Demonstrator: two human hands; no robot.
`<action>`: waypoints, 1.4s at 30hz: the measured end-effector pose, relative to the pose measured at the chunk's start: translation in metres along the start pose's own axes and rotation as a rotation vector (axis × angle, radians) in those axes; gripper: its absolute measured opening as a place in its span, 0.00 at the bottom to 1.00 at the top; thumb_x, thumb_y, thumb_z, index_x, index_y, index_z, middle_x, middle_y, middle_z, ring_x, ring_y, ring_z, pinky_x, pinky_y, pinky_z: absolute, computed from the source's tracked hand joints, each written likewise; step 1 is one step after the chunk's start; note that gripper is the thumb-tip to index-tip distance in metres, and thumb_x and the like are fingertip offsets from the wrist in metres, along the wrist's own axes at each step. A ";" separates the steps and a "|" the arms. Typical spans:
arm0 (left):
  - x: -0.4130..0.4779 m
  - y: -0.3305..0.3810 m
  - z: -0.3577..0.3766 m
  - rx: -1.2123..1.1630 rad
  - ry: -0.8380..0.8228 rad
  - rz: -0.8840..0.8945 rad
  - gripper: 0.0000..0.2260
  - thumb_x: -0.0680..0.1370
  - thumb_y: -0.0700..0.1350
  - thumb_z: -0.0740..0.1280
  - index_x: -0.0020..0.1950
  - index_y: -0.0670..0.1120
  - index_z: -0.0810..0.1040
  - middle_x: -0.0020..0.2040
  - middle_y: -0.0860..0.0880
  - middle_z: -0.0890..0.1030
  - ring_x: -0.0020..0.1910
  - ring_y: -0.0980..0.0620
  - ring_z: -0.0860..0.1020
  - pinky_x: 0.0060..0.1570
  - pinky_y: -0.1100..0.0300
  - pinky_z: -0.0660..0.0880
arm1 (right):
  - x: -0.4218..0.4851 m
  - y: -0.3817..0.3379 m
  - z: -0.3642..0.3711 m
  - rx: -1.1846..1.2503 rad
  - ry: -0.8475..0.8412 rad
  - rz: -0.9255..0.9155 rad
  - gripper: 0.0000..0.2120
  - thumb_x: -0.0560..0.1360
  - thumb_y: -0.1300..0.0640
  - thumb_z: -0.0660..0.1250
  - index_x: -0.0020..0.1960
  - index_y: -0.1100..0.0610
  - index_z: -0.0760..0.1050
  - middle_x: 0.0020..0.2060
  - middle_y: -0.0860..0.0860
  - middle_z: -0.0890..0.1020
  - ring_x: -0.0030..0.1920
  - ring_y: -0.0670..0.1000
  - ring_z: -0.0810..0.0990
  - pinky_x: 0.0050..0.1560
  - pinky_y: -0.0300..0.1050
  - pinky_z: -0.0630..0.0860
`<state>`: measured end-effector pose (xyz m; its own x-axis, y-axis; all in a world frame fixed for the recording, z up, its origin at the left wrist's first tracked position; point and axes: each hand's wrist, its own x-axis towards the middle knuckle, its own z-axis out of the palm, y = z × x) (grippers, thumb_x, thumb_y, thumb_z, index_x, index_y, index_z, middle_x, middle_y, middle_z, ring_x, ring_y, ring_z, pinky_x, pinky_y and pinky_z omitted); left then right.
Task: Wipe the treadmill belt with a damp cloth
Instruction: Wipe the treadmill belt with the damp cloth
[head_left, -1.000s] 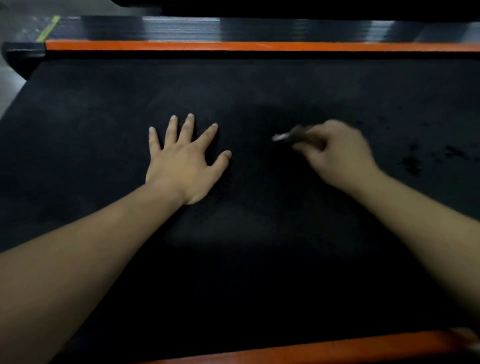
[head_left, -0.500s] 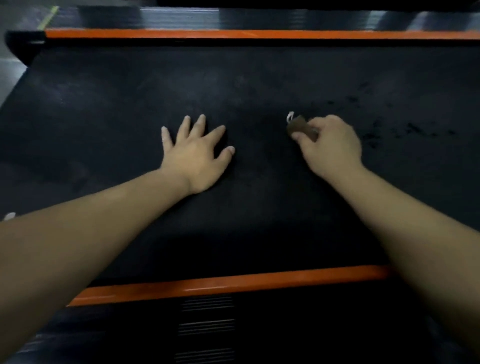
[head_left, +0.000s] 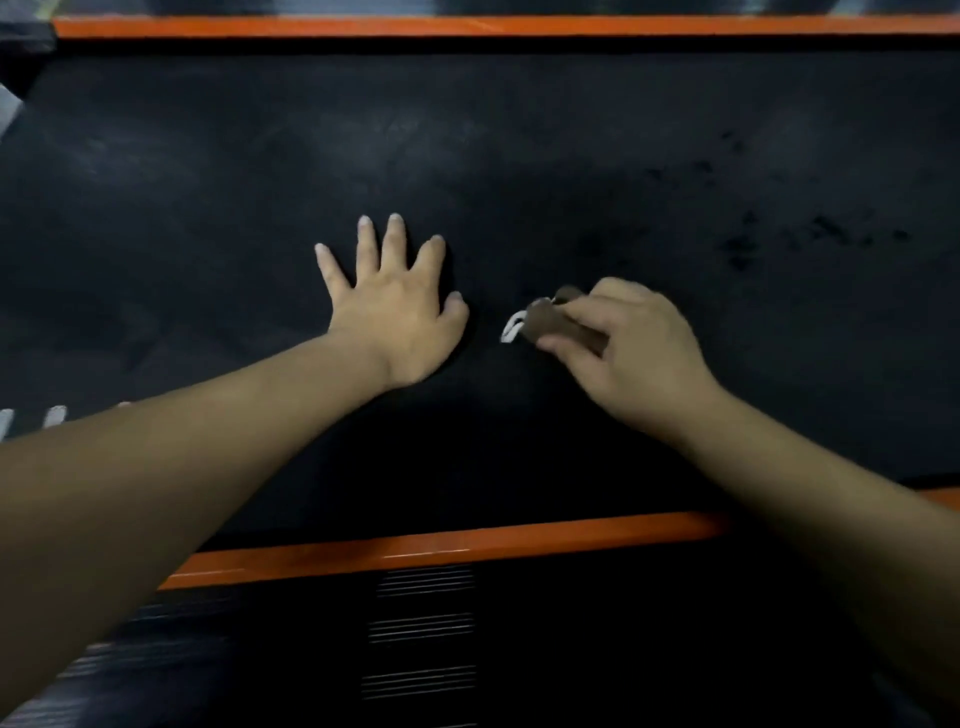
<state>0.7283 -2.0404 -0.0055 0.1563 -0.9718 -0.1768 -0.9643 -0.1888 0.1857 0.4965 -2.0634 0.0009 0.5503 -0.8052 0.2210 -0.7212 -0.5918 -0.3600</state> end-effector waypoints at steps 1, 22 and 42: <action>0.000 0.002 0.000 -0.033 0.014 -0.004 0.27 0.83 0.57 0.54 0.81 0.52 0.55 0.84 0.41 0.45 0.82 0.38 0.39 0.74 0.29 0.36 | 0.000 0.004 -0.003 -0.006 -0.028 -0.027 0.13 0.75 0.43 0.69 0.50 0.52 0.83 0.39 0.48 0.75 0.41 0.52 0.75 0.43 0.45 0.67; 0.053 0.090 0.011 -0.073 0.106 -0.136 0.28 0.84 0.61 0.49 0.83 0.55 0.53 0.84 0.44 0.45 0.82 0.41 0.39 0.73 0.27 0.34 | 0.035 0.090 -0.032 -0.112 0.076 -0.031 0.22 0.75 0.35 0.60 0.43 0.53 0.80 0.36 0.50 0.71 0.38 0.56 0.75 0.39 0.49 0.72; 0.067 0.094 0.014 -0.001 0.162 -0.199 0.31 0.82 0.65 0.44 0.83 0.55 0.51 0.84 0.44 0.47 0.83 0.43 0.41 0.76 0.32 0.38 | 0.165 0.160 -0.028 -0.113 0.110 0.055 0.16 0.78 0.43 0.62 0.54 0.52 0.82 0.44 0.53 0.72 0.48 0.60 0.76 0.49 0.54 0.74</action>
<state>0.6451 -2.1216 -0.0132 0.3749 -0.9255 -0.0532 -0.9109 -0.3785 0.1642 0.4601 -2.2925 0.0047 0.4637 -0.8321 0.3043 -0.7952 -0.5423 -0.2712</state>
